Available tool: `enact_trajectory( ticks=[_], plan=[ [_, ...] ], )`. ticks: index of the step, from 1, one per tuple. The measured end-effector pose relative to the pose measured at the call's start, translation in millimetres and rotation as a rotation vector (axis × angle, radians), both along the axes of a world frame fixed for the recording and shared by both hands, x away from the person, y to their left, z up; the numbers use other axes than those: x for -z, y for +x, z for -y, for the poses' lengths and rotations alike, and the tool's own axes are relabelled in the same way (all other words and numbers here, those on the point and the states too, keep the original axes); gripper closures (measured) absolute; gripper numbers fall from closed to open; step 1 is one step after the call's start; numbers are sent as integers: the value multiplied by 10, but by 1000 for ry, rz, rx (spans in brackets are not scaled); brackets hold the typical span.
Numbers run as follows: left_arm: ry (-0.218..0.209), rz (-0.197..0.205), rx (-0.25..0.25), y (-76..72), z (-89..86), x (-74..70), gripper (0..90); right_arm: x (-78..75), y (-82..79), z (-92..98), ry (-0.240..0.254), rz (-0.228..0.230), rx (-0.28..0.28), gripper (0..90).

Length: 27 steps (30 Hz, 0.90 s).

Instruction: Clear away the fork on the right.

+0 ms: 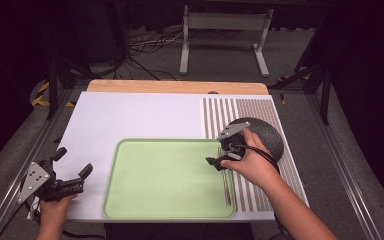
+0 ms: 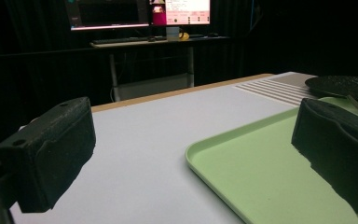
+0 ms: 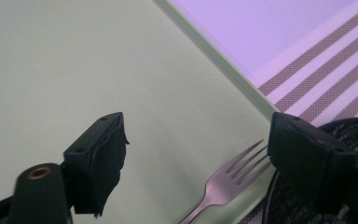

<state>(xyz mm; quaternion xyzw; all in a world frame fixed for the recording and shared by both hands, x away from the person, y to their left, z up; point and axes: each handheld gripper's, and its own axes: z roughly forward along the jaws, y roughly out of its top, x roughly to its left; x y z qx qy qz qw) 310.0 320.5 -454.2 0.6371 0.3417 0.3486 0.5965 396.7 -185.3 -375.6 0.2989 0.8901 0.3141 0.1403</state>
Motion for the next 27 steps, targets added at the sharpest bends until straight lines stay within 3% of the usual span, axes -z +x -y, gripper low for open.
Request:
enact_trajectory(
  ticks=[3, 12, 27],
  plan=[
    [-1, 1, -1, 2, 2, 1, 3, -66, -33, 28, 38, 64, -22, 125],
    [-1, -1, 0, 3, 4, 1, 3, -200, -158, 159, 121, 133, -72, 92],
    [3, 0, 2, 5, 11, -1, 3, -272, -396, 657, 301, 247, -37, 88]
  ],
)
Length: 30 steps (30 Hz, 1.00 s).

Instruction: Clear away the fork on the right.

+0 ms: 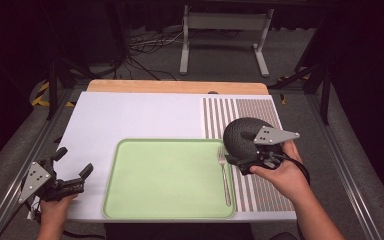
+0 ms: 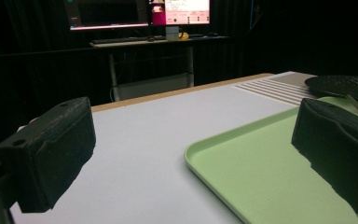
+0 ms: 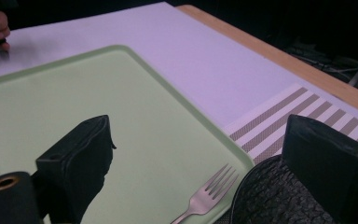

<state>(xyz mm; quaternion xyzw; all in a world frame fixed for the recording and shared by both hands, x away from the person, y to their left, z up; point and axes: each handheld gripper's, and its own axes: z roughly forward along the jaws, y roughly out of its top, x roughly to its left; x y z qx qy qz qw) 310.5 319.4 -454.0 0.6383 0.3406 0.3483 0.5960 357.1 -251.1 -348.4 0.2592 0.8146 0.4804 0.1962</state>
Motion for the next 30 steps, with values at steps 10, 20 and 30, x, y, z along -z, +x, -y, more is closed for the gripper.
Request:
enact_trajectory(
  ticks=[10, 20, 30],
  plan=[
    [0, 0, -1, -1, 0, 1, 3, 129, -92, 310, 45, 54, 10, 66],
    [-1, 2, -1, -3, 6, 1, 3, 415, -194, 600, 138, 128, 29, 68],
    [-3, 7, -3, -5, 2, -6, 3, 779, -221, 782, 201, 145, 101, 72]
  ],
)
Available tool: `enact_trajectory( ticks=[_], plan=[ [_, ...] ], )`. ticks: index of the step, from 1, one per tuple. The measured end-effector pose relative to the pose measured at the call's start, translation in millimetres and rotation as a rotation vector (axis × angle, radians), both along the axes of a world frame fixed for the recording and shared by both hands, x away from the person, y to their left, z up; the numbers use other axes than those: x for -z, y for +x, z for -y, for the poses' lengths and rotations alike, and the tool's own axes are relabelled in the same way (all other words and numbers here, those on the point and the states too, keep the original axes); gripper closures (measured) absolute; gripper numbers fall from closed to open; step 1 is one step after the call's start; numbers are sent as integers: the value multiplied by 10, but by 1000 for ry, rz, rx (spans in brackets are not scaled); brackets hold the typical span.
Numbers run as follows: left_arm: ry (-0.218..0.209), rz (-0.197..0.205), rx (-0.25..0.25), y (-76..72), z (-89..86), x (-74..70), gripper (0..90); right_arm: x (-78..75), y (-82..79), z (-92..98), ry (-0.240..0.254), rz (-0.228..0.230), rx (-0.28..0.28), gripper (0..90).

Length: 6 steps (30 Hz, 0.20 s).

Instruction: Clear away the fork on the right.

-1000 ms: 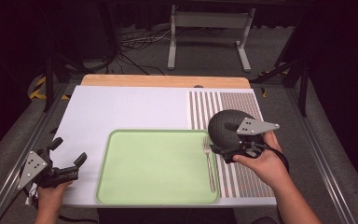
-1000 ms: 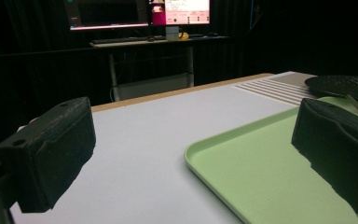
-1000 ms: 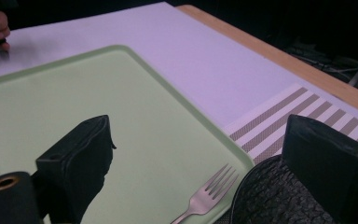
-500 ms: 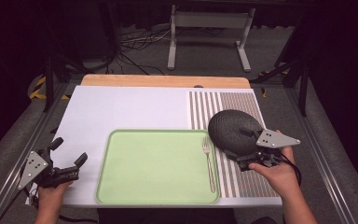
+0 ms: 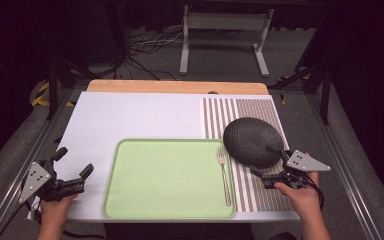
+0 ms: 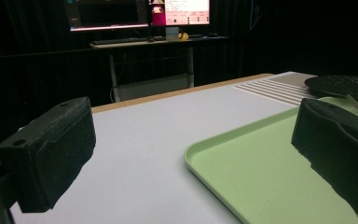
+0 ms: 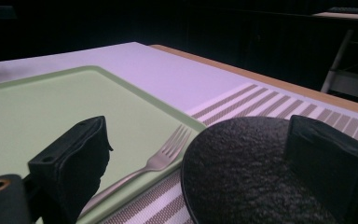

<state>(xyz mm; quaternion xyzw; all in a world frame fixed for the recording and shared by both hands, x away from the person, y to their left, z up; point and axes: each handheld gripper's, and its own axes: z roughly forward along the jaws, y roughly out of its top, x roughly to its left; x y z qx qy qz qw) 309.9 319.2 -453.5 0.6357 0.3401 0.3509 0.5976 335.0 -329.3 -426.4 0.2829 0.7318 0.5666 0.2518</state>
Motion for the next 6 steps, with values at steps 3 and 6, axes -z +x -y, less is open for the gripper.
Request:
enact_trajectory(
  ticks=[3, 6],
  plan=[
    [-1, 1, 2, 3, -4, -3, 3, 129, -23, 5, -22, -21, -8, 82],
    [-1, 4, 3, 0, 2, -7, 3, 202, -25, 26, -16, -25, -10, 80]
  ],
)
